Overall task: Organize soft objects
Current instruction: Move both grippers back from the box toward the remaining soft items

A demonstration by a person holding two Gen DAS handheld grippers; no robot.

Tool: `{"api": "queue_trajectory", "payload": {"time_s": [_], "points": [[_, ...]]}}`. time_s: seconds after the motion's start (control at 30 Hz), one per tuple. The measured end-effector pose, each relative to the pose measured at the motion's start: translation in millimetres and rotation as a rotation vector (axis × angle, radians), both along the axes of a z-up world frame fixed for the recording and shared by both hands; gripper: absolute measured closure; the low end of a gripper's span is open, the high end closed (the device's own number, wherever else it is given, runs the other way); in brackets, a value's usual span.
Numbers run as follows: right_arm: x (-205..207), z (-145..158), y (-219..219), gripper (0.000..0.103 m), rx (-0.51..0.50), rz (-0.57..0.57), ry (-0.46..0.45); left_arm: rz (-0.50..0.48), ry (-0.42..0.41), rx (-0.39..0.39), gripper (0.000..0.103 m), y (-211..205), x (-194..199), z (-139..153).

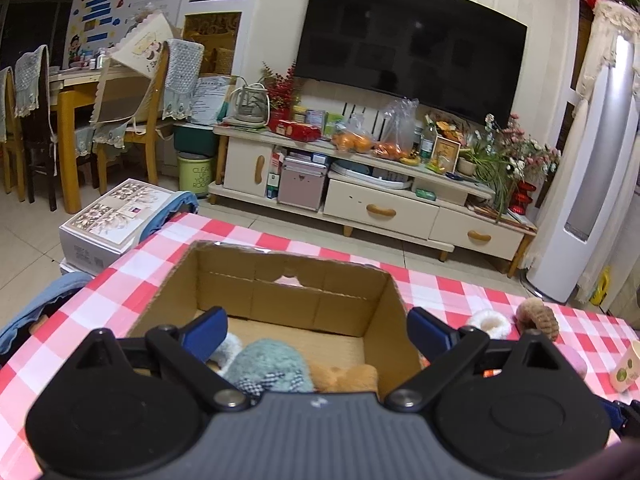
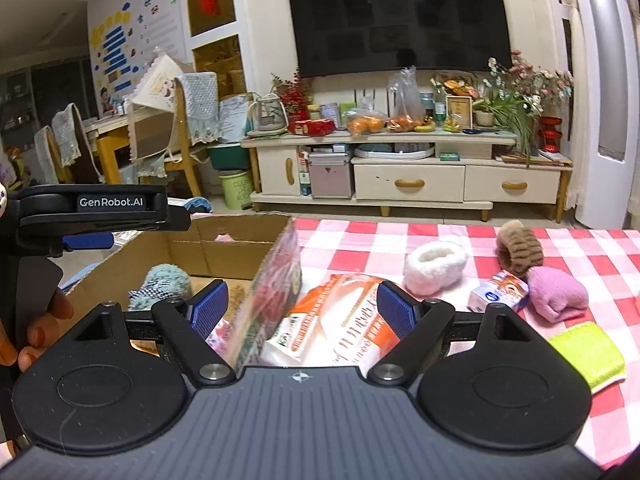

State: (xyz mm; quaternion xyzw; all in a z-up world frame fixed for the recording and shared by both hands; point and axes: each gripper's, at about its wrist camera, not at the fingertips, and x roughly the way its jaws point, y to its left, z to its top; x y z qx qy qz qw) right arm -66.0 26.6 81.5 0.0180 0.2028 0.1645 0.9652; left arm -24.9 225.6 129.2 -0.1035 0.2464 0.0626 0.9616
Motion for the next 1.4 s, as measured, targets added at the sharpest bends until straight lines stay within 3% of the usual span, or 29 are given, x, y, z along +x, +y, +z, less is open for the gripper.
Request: {"api": "queue_trajectory", "payload": {"time_s": [0.07, 1.4], "points": [[-1, -1, -3, 0.001, 0.009, -0.008, 0.008, -0.006, 0.001, 0.005, 0.001, -4, 1, 0], [-16, -23, -33, 0.000, 0.076, -0.198, 0.046, -0.182, 0.008, 0.129, 0.001, -91, 4, -8]]}}
